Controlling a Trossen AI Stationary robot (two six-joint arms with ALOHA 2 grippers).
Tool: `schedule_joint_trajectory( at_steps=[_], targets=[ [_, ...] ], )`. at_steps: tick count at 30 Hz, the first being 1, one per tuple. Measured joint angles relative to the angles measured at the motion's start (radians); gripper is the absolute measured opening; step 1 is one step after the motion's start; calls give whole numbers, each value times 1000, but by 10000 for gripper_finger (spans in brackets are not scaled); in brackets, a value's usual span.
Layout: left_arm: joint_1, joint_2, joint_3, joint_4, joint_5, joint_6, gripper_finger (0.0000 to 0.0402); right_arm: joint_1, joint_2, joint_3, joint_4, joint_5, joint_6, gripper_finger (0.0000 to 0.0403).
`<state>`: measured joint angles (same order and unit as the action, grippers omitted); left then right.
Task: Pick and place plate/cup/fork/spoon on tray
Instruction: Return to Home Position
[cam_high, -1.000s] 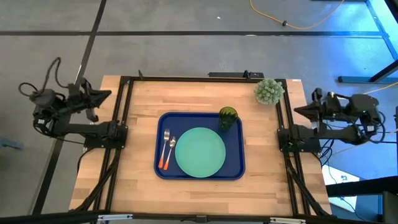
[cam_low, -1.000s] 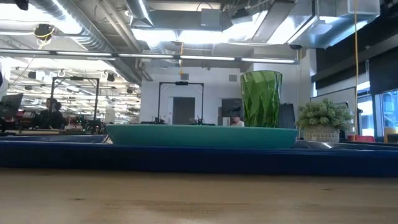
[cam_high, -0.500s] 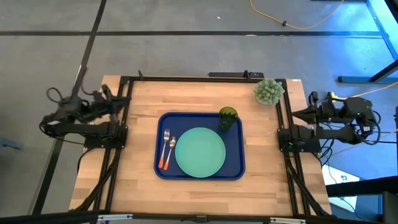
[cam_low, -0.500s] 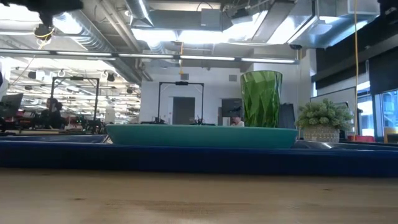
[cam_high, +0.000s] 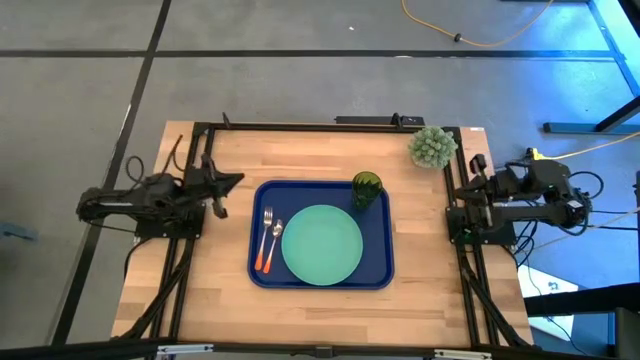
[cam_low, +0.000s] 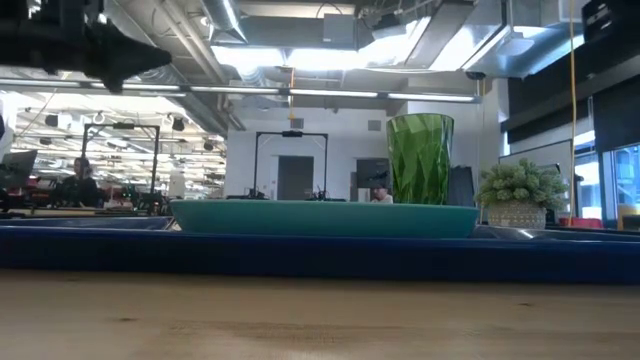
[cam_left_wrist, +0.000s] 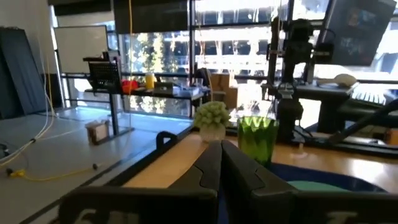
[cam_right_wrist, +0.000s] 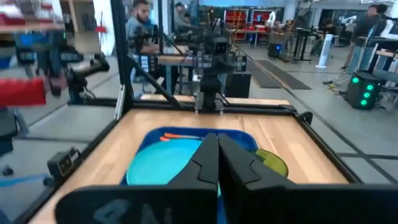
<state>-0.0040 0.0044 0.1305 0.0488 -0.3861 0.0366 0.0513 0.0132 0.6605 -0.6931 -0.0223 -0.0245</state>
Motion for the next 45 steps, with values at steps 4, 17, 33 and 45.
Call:
schedule_joint_trajectory(
  at_steps=[4, 17, 33, 45],
  targets=[
    [3, 0, -85, 94, 5, -5, 0, 0, -1, -31, 31, 0, 30, 0],
    [83, 0, -123, 96, 16, -7, 0, -1, 5, -181, 219, -49, 71, 0],
    [113, 0, -123, 94, 97, 0, 0, -1, 4, -536, 543, -61, 100, 0],
    [113, 0, -123, 54, 83, 3, 0, -2, 6, -647, 711, -58, 26, 2]
  ],
)
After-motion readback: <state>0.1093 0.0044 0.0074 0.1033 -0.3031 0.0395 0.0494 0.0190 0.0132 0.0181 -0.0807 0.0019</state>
